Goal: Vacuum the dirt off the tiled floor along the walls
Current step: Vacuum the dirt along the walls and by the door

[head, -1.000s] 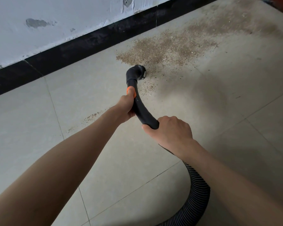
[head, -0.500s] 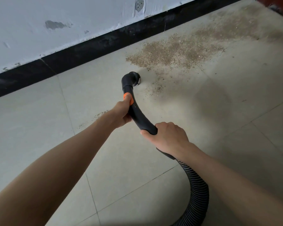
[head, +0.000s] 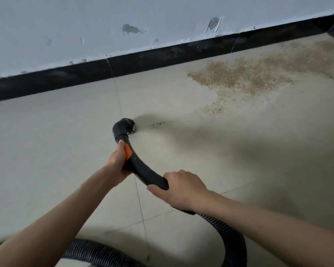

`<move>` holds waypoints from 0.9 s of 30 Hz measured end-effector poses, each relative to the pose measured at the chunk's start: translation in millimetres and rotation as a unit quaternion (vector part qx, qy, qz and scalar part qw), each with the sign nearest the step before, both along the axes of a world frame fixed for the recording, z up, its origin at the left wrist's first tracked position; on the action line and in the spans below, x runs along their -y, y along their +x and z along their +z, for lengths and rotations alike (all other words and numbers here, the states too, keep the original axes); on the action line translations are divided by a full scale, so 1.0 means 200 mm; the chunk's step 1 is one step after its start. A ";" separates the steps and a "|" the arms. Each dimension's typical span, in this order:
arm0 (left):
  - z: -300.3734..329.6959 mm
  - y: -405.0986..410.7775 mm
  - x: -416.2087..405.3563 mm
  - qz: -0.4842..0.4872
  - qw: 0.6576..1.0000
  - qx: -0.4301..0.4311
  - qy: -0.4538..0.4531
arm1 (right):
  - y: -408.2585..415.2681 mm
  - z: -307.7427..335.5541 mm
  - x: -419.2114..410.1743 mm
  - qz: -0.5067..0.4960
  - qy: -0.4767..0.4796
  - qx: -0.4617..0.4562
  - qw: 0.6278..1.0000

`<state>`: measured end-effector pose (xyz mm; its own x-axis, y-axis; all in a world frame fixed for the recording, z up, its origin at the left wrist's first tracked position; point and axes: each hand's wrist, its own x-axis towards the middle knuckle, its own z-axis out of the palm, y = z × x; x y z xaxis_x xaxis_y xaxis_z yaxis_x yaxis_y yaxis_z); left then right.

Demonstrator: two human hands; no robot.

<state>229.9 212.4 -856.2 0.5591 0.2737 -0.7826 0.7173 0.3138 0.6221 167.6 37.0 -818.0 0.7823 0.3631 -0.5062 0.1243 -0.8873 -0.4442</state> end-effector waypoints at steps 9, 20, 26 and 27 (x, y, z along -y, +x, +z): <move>0.05 -0.20 -0.22 0.056 0.998 0.024 -0.001 | 0.05 0.10 -0.25 0.116 -0.012 -0.040 0.992; 0.02 -0.33 -0.23 0.045 0.999 0.013 0.008 | -0.07 0.07 -0.32 0.128 -0.052 -0.016 0.990; 0.06 -0.27 -0.27 0.070 0.994 0.062 0.059 | -0.02 0.09 -0.35 0.135 -0.034 0.061 0.988; 0.07 -0.27 -0.29 0.080 0.993 0.065 0.060 | 0.00 0.10 -0.35 0.142 -0.030 0.058 0.988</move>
